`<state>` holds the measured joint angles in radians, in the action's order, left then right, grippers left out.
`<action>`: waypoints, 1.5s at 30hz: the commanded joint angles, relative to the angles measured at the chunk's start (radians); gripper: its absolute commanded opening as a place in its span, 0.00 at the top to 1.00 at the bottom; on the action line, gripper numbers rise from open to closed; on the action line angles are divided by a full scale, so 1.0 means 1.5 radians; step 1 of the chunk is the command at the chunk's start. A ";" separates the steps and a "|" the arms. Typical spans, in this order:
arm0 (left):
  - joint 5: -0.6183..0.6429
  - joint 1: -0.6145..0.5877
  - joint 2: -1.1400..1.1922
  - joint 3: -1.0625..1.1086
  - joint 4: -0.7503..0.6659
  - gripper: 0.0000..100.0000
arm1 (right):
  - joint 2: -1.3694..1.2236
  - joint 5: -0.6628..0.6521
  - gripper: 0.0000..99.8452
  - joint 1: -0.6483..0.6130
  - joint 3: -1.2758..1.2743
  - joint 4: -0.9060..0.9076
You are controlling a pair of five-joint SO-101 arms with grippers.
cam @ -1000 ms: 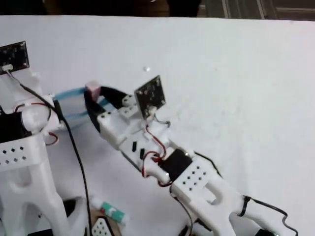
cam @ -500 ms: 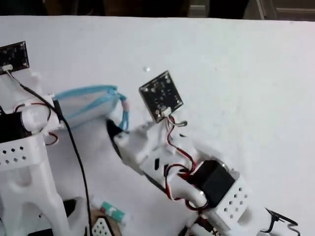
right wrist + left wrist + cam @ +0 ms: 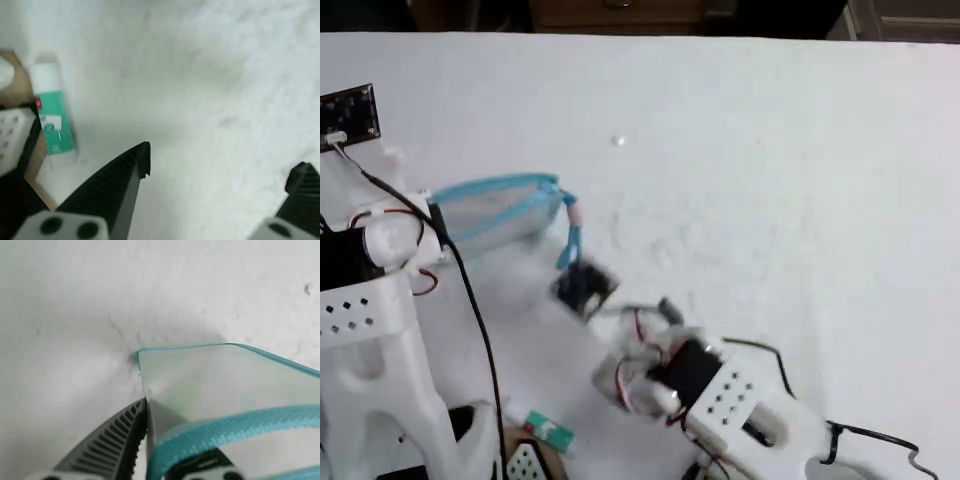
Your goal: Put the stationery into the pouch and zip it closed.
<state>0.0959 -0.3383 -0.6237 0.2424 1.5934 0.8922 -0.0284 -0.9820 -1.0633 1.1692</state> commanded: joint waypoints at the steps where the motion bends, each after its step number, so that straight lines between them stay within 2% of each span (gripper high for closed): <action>1: 0.001 0.002 -0.003 -0.009 -0.010 0.98 | 0.011 -0.036 0.59 -0.088 -0.055 -0.023; 3: 0.001 0.002 -0.003 -0.009 -0.009 0.98 | 0.009 -0.034 0.59 -0.149 -0.072 -0.023; 10: 0.001 0.002 -0.002 -0.009 -0.013 0.98 | 0.005 0.069 0.59 -0.319 -0.075 -0.118; 16: 0.001 0.002 -0.002 -0.009 -0.013 0.98 | 0.004 0.114 0.63 -0.391 -0.076 -0.212; 20: 0.001 0.002 -0.002 -0.009 -0.014 0.98 | -0.029 0.120 0.70 -0.387 -0.077 -0.252; 26: 0.001 0.002 -0.002 -0.009 -0.014 0.98 | -0.162 0.134 0.65 -0.366 -0.069 -0.326; 30: 0.001 0.002 -0.002 -0.009 -0.014 0.98 | -0.229 0.129 0.66 -0.356 -0.069 -0.359; 32: 0.001 0.001 -0.002 -0.009 -0.014 0.98 | -0.244 0.129 0.70 -0.348 -0.069 -0.359; 35: 0.001 0.001 -0.002 -0.009 -0.014 0.98 | -0.253 0.128 0.84 -0.331 -0.069 -0.359; 37: 0.001 0.001 -0.002 -0.009 -0.014 0.98 | -0.253 0.126 0.97 -0.312 -0.068 -0.360; 38: 0.001 0.001 -0.002 -0.009 -0.014 0.98 | -0.253 0.114 0.99 -0.303 -0.068 -0.360; 40: 0.001 0.001 -0.002 -0.009 -0.014 0.98 | -0.253 0.094 0.94 -0.271 -0.066 -0.358; 43: 0.001 0.001 -0.002 -0.009 -0.014 0.98 | -0.253 0.073 0.99 -0.191 -0.064 -0.358; 45: 0.001 0.001 -0.002 -0.009 -0.014 0.98 | -0.253 0.048 0.98 -0.125 -0.064 -0.353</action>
<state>0.0959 -0.3383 -0.6237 0.2424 1.5934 0.5148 0.0882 -1.2919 -1.1815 0.6368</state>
